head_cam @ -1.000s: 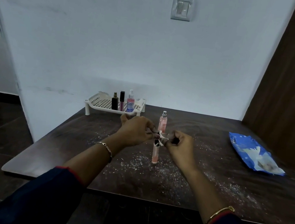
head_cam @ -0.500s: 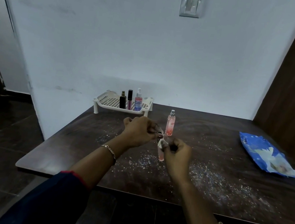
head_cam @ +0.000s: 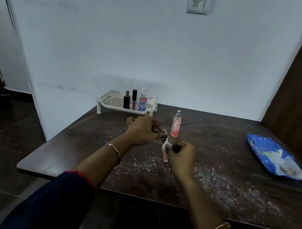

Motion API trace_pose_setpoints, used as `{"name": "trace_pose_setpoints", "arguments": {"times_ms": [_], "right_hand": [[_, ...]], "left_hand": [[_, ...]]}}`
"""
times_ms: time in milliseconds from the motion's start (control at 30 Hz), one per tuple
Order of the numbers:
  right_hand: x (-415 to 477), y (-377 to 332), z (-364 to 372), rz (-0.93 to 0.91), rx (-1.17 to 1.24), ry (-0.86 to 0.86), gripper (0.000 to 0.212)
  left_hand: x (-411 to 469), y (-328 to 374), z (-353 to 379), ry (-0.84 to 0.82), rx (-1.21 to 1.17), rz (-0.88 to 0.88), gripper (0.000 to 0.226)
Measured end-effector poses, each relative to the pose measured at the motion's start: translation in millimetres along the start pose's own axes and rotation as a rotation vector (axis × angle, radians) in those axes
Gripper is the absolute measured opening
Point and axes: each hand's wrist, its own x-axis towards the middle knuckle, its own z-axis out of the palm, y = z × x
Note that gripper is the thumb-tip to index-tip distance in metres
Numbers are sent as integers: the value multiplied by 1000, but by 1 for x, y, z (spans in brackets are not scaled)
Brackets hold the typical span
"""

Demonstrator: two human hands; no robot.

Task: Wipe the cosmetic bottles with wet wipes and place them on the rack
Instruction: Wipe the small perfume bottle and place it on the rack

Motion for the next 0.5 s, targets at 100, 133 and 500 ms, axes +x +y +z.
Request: {"name": "trace_pose_setpoints", "arguments": {"times_ms": [100,133,500], "right_hand": [[-2,19,-1,83,-125,-23,6],[0,22,-2,124,-148,-51,5],[11,-13,-4,22,14,-167,30]], "left_hand": [[-1,-4,-3,-2,-9,-21,19],[-1,-5,-4,-7,-14,-24,19],[5,0,-5,-25,46,-23,22]]}}
